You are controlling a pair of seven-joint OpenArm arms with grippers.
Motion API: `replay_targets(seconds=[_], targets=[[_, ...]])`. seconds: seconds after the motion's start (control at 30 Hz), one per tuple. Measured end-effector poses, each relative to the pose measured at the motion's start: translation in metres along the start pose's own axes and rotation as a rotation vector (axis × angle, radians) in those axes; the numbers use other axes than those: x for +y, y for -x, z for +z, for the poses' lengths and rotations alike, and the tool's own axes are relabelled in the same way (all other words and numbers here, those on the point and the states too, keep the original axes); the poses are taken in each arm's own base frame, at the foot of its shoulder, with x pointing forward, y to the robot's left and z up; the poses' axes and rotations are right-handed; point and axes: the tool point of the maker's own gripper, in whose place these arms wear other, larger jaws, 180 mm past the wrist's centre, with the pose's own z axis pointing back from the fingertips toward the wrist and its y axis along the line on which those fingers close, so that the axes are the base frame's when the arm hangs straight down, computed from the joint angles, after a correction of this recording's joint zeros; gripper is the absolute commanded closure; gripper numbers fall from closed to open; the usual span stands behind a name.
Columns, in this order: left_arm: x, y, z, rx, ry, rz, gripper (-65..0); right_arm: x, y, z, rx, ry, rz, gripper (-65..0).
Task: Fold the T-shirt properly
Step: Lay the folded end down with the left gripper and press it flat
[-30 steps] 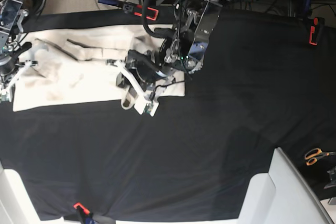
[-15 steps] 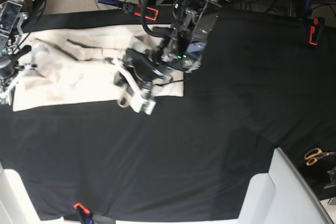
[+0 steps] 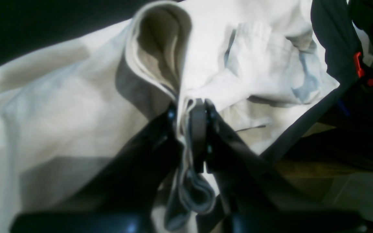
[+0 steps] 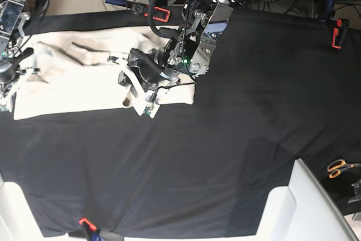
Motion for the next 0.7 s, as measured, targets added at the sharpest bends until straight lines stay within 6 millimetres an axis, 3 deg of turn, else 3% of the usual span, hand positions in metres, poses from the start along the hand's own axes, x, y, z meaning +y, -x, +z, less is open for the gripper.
replay_targets(seconds=[0.57, 0.7], targets=[[0.0061, -0.0044, -0.0046, 0.009, -0.010, -0.007, -0.2, 0.0001, 0.0001, 0.0000, 0.000, 0.000, 0.000, -0.2], [0.0079, 0.0001, -0.0083, 0.027, -0.012, -0.004, -19.4, 0.0001, -0.0001, 0.0000, 0.000, 0.000, 0.000, -0.2]])
